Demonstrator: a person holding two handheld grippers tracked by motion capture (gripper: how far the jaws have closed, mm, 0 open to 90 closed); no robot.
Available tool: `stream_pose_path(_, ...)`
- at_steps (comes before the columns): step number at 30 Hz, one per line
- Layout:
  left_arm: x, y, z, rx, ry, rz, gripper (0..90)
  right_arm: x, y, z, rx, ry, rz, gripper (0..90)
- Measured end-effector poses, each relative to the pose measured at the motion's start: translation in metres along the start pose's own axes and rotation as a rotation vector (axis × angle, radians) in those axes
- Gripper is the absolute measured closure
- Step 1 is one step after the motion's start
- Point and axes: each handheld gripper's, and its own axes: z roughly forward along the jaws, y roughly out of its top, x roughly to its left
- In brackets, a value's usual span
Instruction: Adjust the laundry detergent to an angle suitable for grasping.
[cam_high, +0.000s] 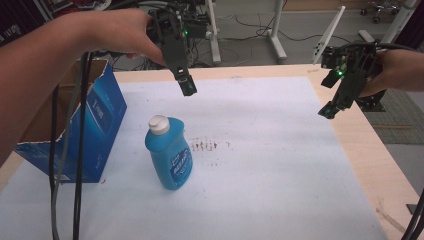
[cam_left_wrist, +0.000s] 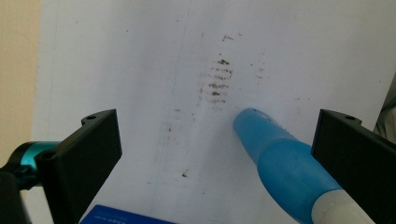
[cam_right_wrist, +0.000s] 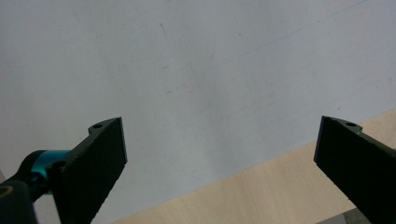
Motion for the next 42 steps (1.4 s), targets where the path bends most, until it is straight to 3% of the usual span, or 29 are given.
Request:
stream_pose_path(5,-0.001,0.001,-0.004,-0.009,0.003,-0.035,1.7,0.0,-0.002,-0.001,0.003,-0.001,0.002,1.6)
stream_pose_path(16,-0.004,-0.002,-0.011,-0.001,0.024,-0.178,1.7,0.001,-0.004,-0.002,-0.004,-0.002,0.005,1.6)
stream_pose_path(21,-0.007,-0.003,-0.014,-0.005,0.019,-0.214,1.7,0.002,-0.004,-0.003,-0.006,-0.005,0.005,1.6)
stream_pose_path(26,-0.011,-0.005,-0.015,-0.006,0.028,-0.224,1.7,0.004,-0.004,-0.004,-0.009,-0.007,0.001,1.6)
stream_pose_path(34,-0.018,-0.01,-0.015,-0.01,0.044,-0.275,1.7,0.012,-0.001,-0.007,-0.011,-0.017,-0.021,1.6)
stream_pose_path(42,-0.022,-0.011,-0.019,-0.021,0.06,-0.286,1.7,0.016,0.0,-0.01,-0.013,-0.025,-0.023,1.6)
